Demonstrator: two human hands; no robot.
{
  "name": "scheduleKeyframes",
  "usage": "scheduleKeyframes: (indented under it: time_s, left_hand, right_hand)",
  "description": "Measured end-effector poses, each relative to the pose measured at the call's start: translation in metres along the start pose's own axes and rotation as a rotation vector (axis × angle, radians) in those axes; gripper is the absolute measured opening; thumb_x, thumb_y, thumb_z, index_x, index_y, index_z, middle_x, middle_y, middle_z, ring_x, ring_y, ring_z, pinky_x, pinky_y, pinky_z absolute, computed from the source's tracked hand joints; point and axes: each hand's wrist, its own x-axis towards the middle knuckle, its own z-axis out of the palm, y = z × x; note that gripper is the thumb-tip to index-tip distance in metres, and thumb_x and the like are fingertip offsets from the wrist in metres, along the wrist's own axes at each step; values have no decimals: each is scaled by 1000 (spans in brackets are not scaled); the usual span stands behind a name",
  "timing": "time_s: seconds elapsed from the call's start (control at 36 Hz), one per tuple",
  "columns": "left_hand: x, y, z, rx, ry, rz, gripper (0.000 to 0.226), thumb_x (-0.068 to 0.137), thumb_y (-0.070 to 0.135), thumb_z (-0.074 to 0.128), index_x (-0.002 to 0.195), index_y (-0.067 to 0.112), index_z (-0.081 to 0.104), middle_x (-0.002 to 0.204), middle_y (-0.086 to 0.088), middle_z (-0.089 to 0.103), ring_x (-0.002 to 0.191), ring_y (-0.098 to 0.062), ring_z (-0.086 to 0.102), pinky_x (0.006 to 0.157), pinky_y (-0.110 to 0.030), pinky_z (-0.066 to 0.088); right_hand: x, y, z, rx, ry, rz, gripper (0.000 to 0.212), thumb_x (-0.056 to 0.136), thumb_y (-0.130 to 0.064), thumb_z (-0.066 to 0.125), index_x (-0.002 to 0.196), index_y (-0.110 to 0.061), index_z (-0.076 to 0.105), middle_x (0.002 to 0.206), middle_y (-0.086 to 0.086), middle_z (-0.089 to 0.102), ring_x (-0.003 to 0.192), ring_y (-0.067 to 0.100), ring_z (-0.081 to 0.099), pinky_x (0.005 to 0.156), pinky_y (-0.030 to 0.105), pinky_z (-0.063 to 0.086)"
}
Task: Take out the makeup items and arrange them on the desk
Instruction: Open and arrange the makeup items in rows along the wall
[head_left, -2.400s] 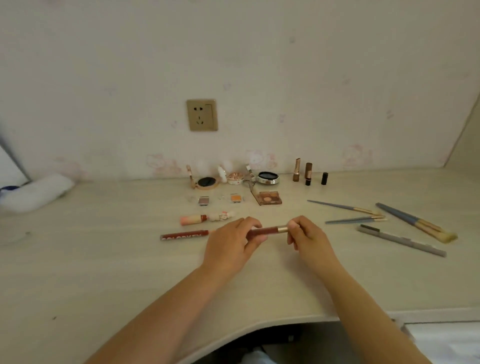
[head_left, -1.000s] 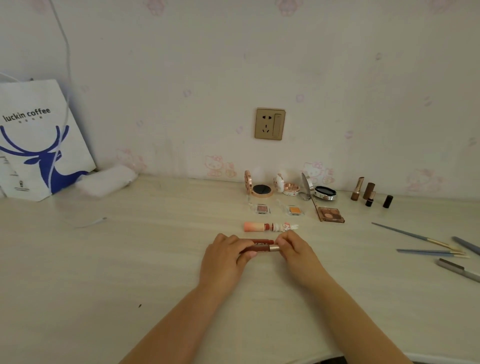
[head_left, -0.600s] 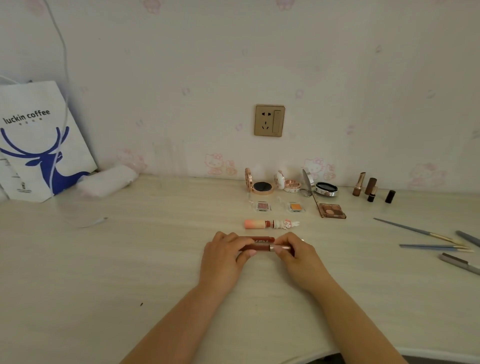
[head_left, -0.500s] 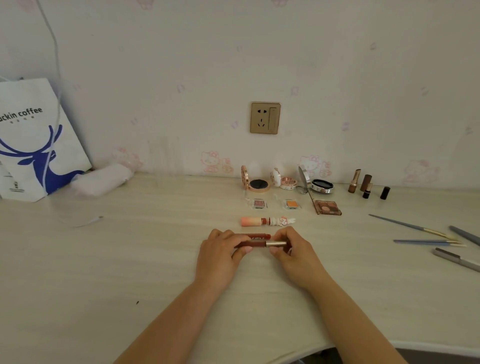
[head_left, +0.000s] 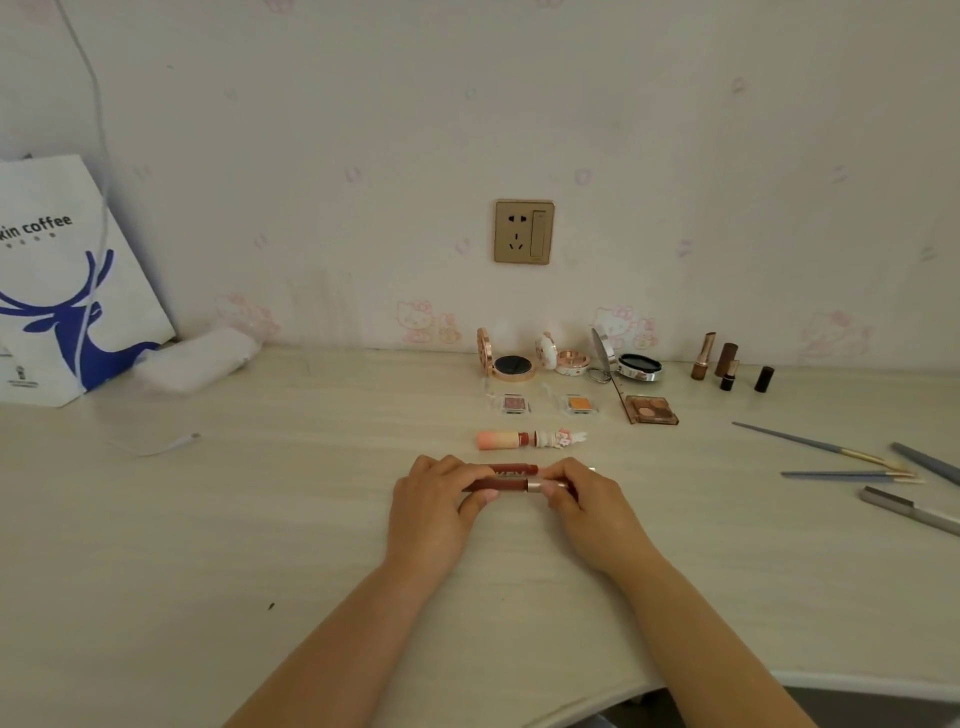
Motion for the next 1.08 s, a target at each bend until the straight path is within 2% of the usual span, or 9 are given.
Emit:
scheduleKeyframes:
  time_s: [0.08, 0.14, 0.19, 0.28, 0.39, 0.64, 0.83, 0.92, 1.08]
  left_hand:
    - [0, 0, 0, 8, -11, -5, 25, 90, 42, 54, 113, 36, 64, 102, 13, 62, 99, -15, 47, 84, -32, 38]
    - [0, 0, 1, 2, -4, -2, 25, 90, 42, 55, 112, 36, 64, 101, 13, 62, 98, -15, 47, 84, -32, 39]
    - [0, 0, 1, -5, 10, -1, 24, 90, 41, 56, 110, 35, 65, 100, 12, 63, 97, -16, 48, 83, -33, 40]
    - [0, 0, 1, 21, 1, -4, 24, 90, 41, 55, 112, 36, 64, 102, 12, 62, 97, -15, 48, 83, -33, 40]
    - [1, 1, 0, 15, -5, -24, 24, 90, 42, 54, 112, 37, 64, 101, 13, 61, 98, -13, 47, 83, -30, 38]
    - [0, -1, 0, 1, -22, -36, 24, 91, 41, 54, 112, 35, 63, 101, 12, 60, 98, -13, 47, 84, -29, 38]
    - [1, 0, 1, -20, -39, -55, 20, 89, 38, 58, 108, 33, 60, 102, 16, 63, 101, -10, 49, 90, -32, 41]
    - [1, -1, 2, -11, -35, -60, 15, 88, 37, 60, 102, 32, 61, 99, 15, 63, 99, -11, 49, 88, -32, 41]
    - [1, -1, 0, 48, -51, -104, 17, 87, 41, 60, 103, 35, 63, 100, 15, 61, 101, -11, 47, 84, -28, 39]
  right_hand:
    - [-1, 1, -1, 42, 7, -1, 12, 88, -11, 59, 92, -21, 55, 78, -11, 53, 67, 3, 45, 60, 12, 36]
    - [0, 0, 0, 37, 1, -6, 15, 86, -17, 63, 97, -23, 56, 79, -13, 52, 67, 3, 46, 61, 12, 36]
    - [1, -1, 1, 15, 1, -17, 14, 89, -23, 61, 103, -22, 59, 82, -15, 54, 72, 3, 48, 64, 12, 36]
    - [2, 0, 2, -35, 5, -27, 17, 95, -21, 51, 104, -13, 64, 89, -8, 58, 83, 10, 51, 65, 15, 35]
    - [3, 3, 0, -8, 28, 9, 13, 94, -19, 52, 104, -16, 61, 93, -6, 59, 81, 7, 51, 66, 9, 36]
    - [3, 6, -5, -45, 56, -44, 13, 91, -13, 57, 101, -17, 62, 96, -7, 58, 82, 3, 50, 69, 7, 37]
    - [5, 18, -16, -222, -16, -116, 16, 87, -23, 64, 102, -18, 67, 96, -2, 60, 85, 11, 52, 71, 15, 38]
    - [4, 20, -13, -218, 5, -106, 15, 85, -22, 66, 99, -16, 67, 95, -2, 56, 85, 12, 51, 74, 20, 39]
    - [5, 23, -11, -233, 65, -64, 18, 86, -21, 66, 103, -16, 68, 95, -4, 50, 89, 10, 47, 76, 19, 36]
